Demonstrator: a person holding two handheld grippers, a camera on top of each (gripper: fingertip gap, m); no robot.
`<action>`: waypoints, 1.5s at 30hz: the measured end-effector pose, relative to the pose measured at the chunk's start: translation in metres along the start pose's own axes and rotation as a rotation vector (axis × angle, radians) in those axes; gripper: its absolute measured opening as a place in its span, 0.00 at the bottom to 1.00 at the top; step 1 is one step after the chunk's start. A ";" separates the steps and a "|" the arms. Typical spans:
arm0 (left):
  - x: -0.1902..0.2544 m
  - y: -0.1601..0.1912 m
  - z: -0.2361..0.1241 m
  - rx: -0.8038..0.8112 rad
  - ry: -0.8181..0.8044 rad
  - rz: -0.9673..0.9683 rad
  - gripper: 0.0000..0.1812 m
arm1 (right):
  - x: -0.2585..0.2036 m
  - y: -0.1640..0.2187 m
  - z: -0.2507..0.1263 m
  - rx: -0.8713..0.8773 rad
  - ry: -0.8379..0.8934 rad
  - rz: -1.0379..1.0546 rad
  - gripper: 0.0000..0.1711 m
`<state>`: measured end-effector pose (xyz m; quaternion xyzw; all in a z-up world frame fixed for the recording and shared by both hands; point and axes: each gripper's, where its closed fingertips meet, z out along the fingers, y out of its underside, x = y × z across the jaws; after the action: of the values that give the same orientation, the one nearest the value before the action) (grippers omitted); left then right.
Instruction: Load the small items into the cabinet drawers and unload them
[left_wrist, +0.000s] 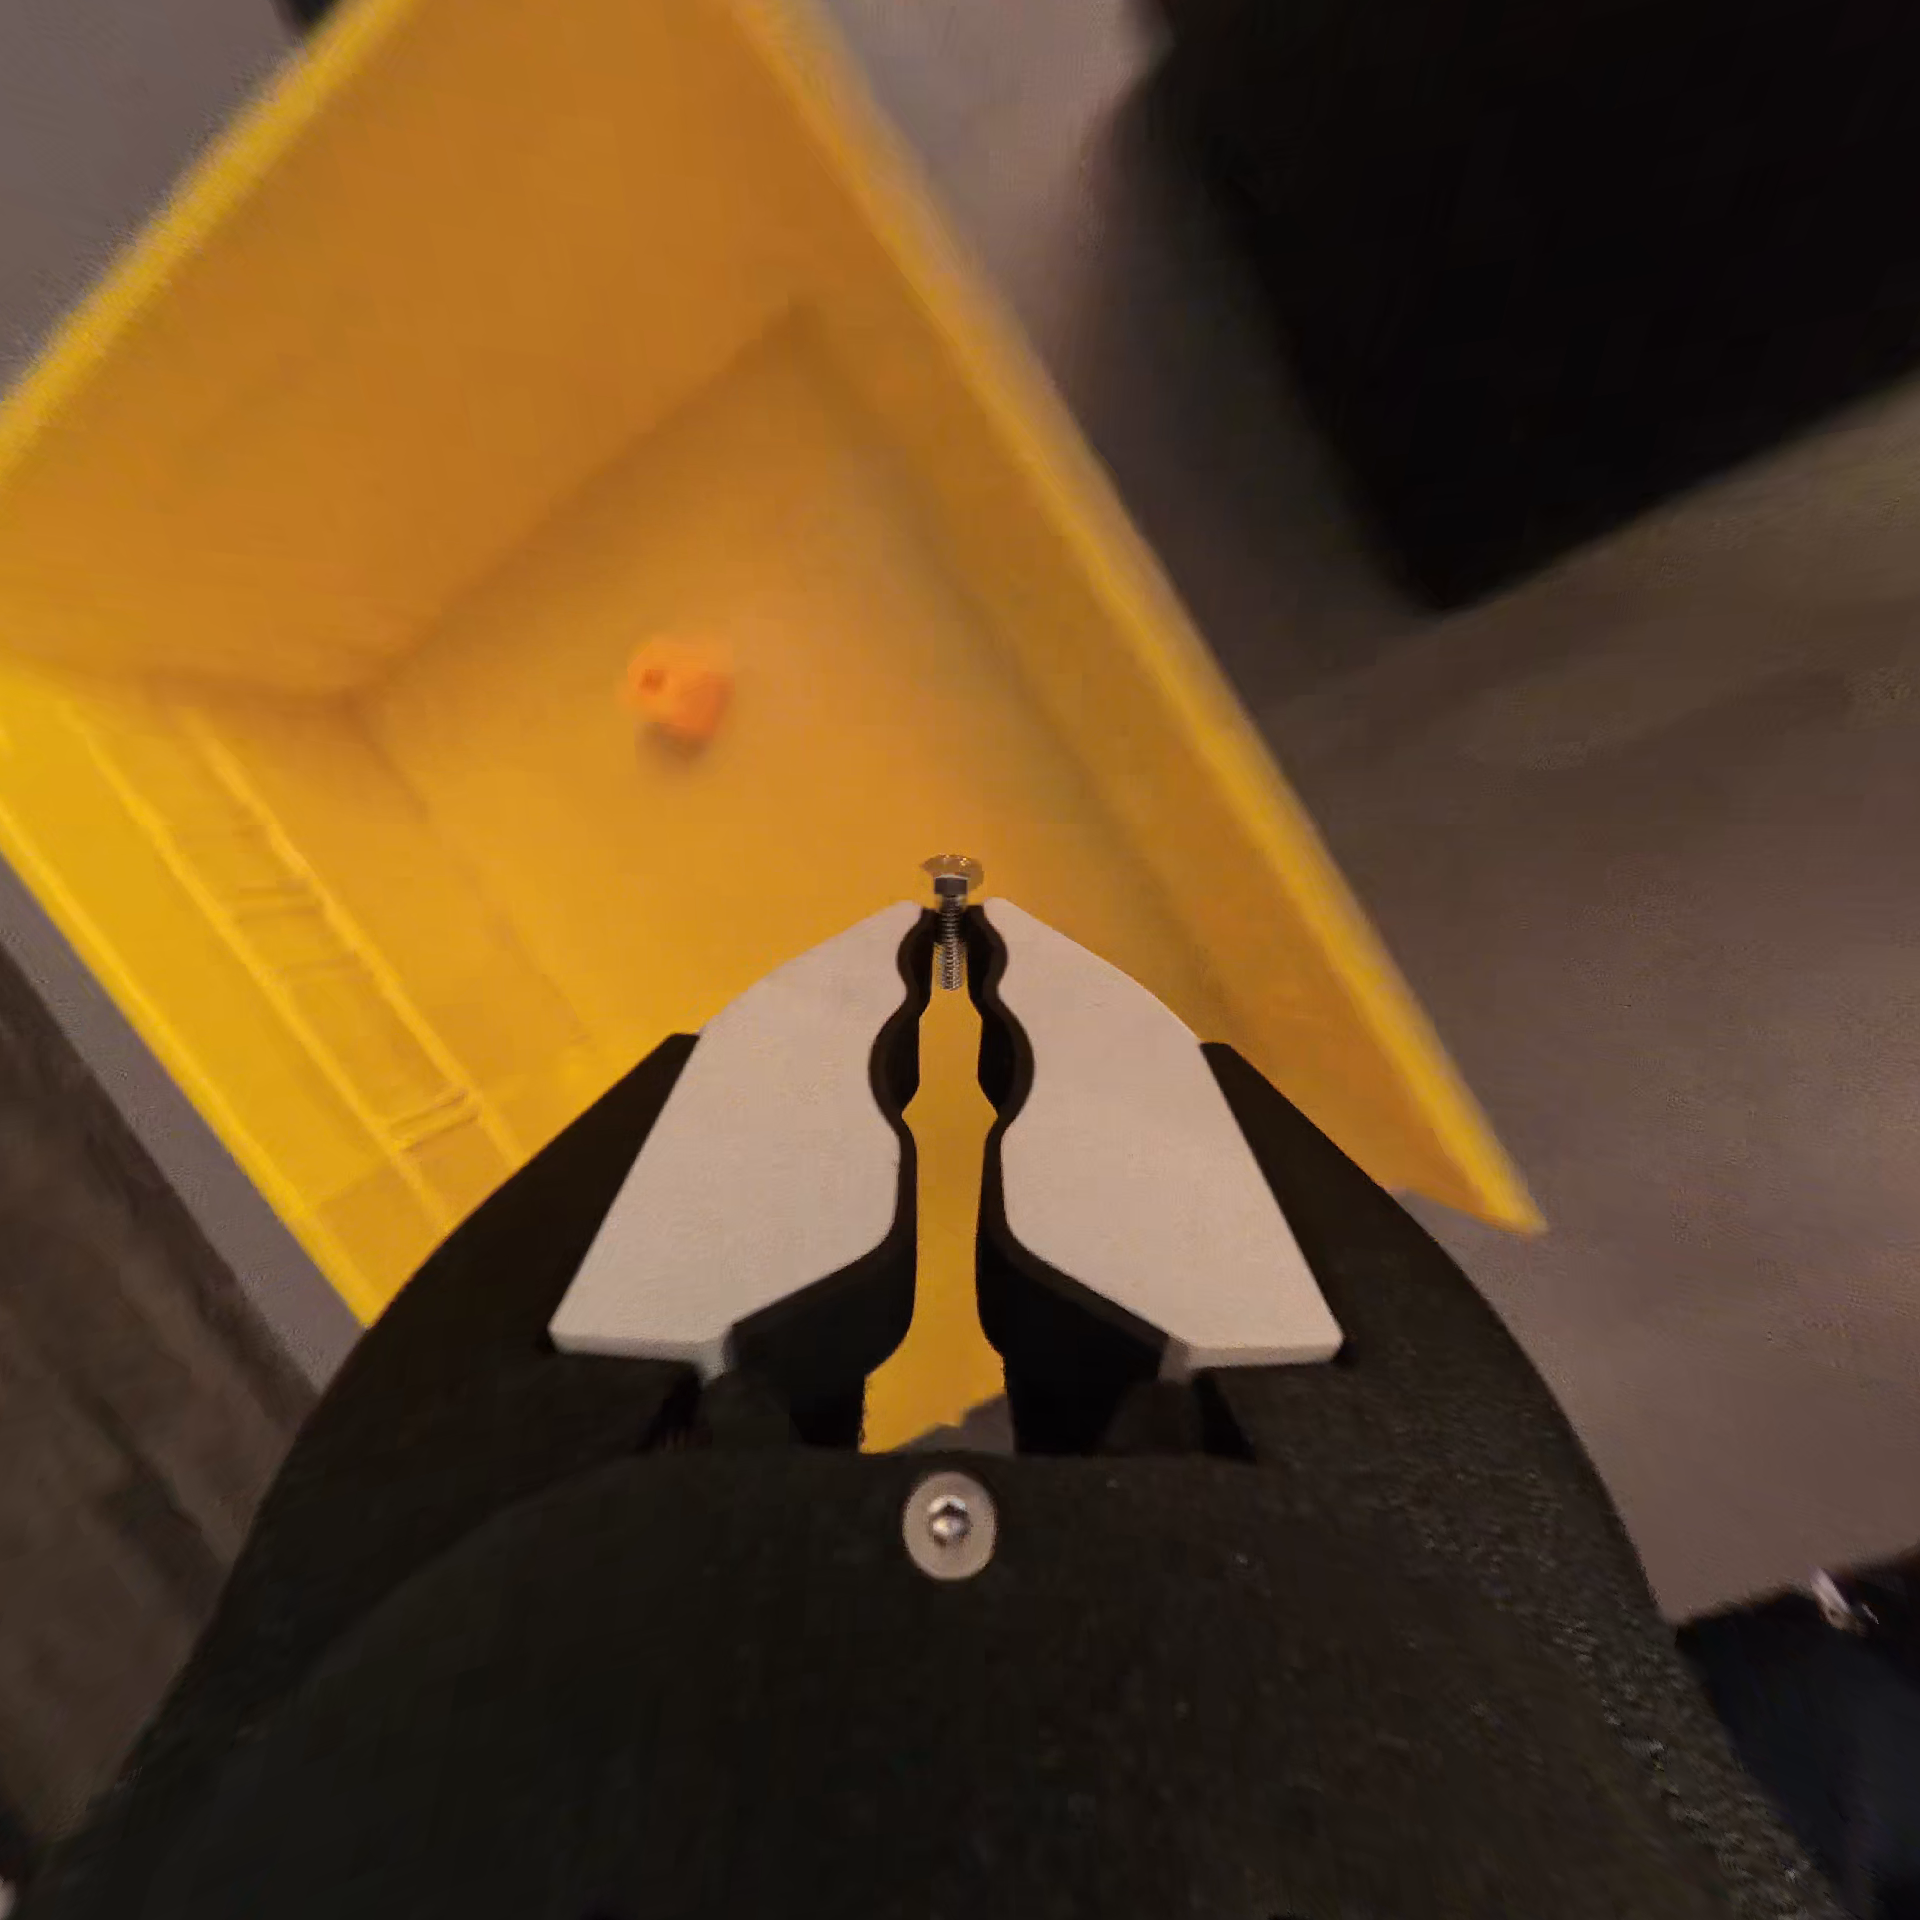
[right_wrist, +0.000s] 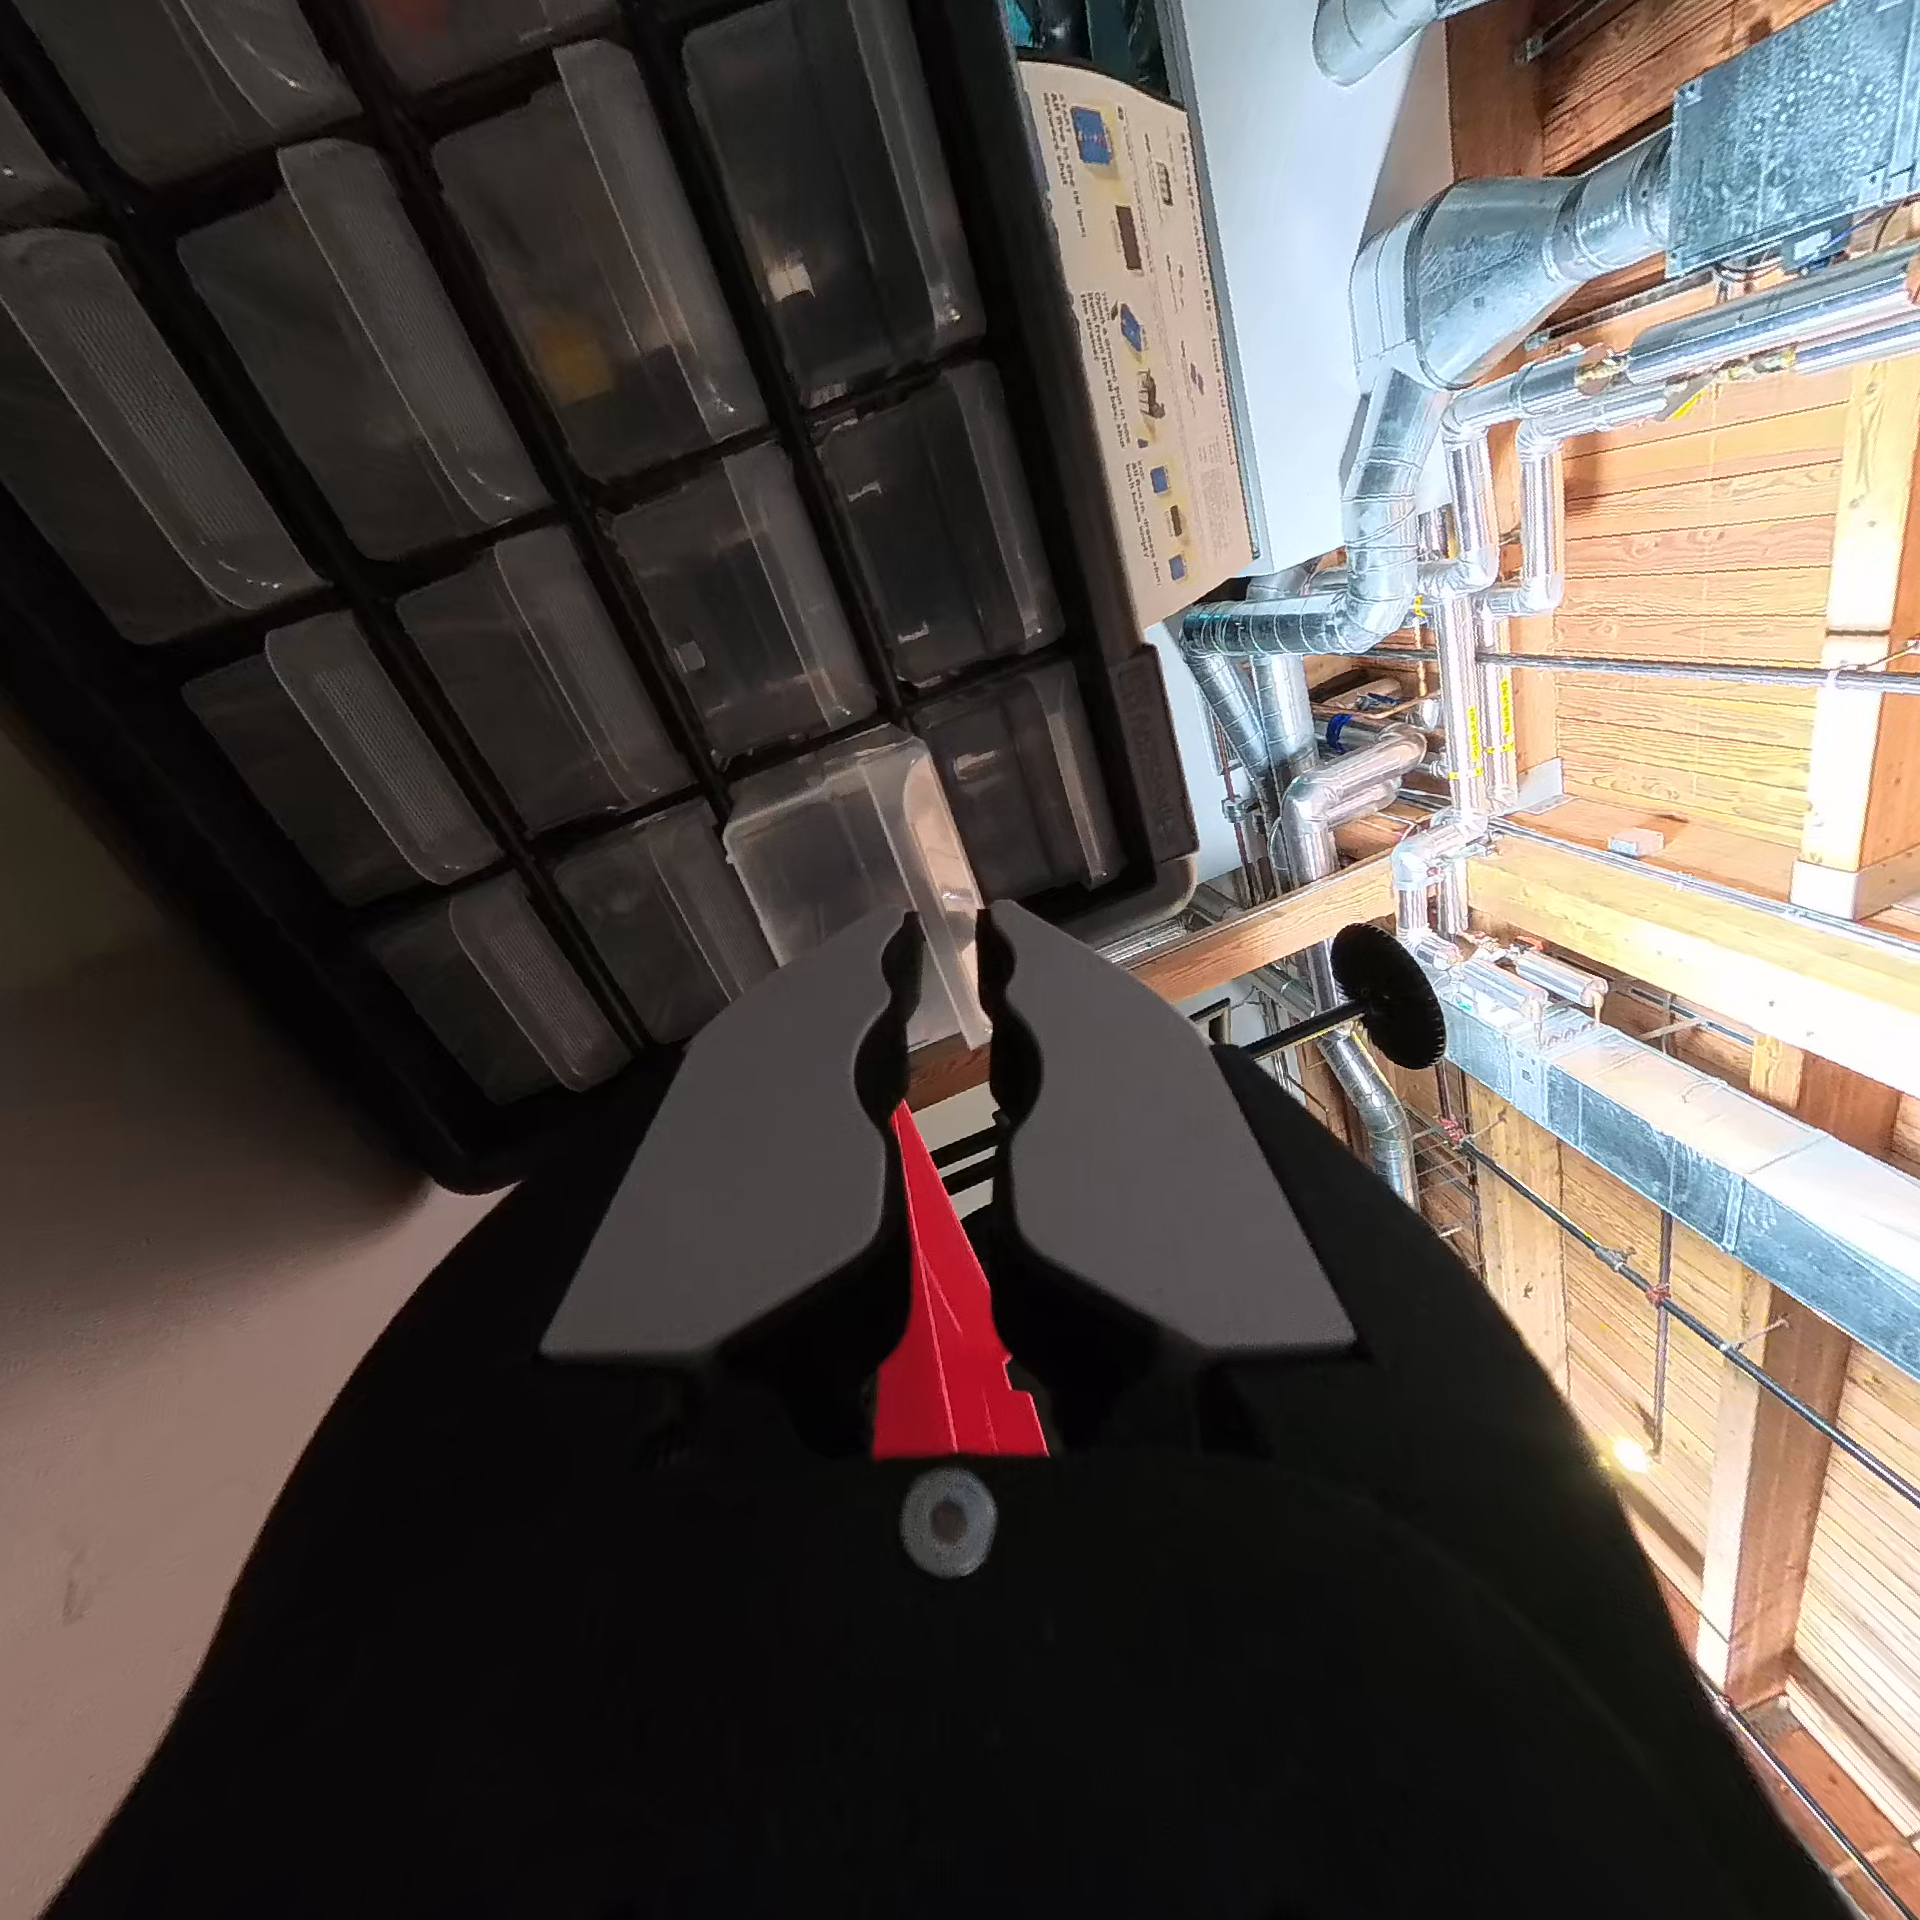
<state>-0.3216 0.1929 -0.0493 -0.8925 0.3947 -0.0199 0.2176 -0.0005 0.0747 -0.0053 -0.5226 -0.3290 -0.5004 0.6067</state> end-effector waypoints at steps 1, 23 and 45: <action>0.026 -0.014 -0.018 0.058 0.035 0.065 0.03 | 0.000 0.000 0.000 0.000 0.001 -0.001 0.06; 0.302 -0.184 -0.012 0.089 0.047 0.981 0.03 | 0.002 -0.001 -0.010 0.019 -0.013 0.023 0.06; 0.286 -0.174 0.017 -0.221 -0.010 1.072 0.03 | 0.001 -0.003 -0.011 0.030 -0.039 0.024 0.07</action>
<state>0.0001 0.0986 -0.0336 -0.5840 0.7928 0.1397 0.1043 -0.0041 0.0637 -0.0063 -0.5271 -0.3419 -0.4777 0.6141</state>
